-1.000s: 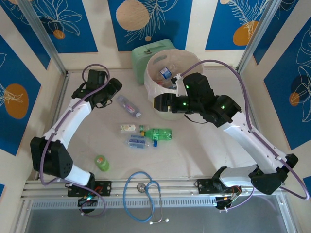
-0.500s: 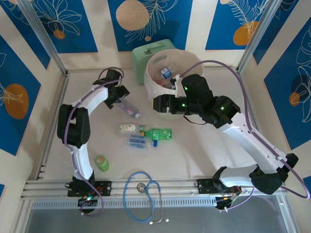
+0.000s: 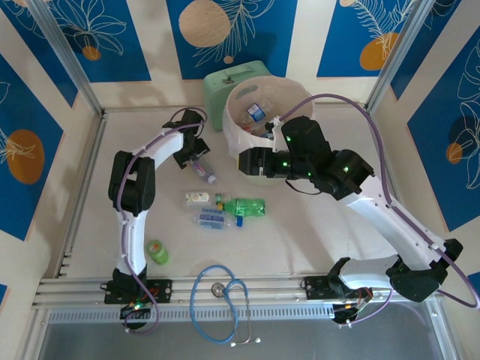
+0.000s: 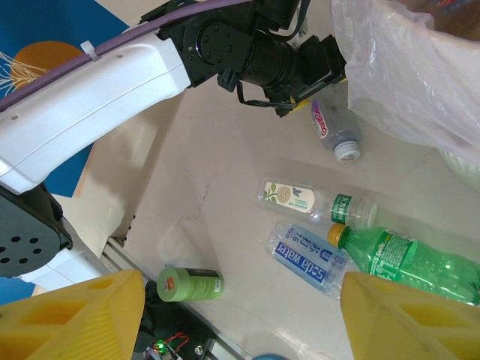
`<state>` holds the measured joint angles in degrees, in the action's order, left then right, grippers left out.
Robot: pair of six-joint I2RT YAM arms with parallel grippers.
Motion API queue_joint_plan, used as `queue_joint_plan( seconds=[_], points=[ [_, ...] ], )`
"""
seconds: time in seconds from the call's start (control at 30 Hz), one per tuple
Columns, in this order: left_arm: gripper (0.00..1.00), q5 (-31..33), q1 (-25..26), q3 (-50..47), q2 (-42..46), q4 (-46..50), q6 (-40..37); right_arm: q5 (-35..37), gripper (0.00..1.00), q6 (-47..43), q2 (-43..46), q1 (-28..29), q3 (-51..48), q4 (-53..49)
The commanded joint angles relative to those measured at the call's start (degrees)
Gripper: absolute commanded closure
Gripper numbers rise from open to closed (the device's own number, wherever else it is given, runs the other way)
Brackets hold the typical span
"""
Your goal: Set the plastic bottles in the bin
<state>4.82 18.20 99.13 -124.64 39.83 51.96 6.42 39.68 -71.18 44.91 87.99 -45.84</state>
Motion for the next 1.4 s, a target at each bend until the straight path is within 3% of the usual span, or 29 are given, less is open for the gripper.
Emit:
queue_joint_plan(
  seconds=[0.0,0.4,0.67,0.87,1.0,1.37],
  points=[
    [0.29,1.42,0.17,1.50,-1.18,3.56,-1.16,1.76,0.31,0.40,1.49,0.36,0.52,-0.57],
    [0.44,0.44,0.05,-1.37,0.63,2.19,-3.35,2.55,0.31,1.18,2.84,0.36,-0.71,-0.58],
    [0.50,1.76,-0.76,-6.70,11.56,-1.90,-2.51,0.63,0.31,1.37,2.46,0.59,-0.90,0.54],
    [0.50,-4.75,-2.37,-11.64,24.54,-6.10,1.65,-3.52,0.31,0.42,-0.06,1.89,0.08,1.84],
    [0.49,-12.59,-2.38,-14.24,31.57,-10.25,4.55,-5.03,0.30,0.48,-2.46,1.77,0.56,2.92],
    [0.49,-25.54,-2.38,-22.12,48.88,-17.40,10.52,-11.31,0.06,-1.62,-14.66,0.89,11.11,2.23]
  ],
)
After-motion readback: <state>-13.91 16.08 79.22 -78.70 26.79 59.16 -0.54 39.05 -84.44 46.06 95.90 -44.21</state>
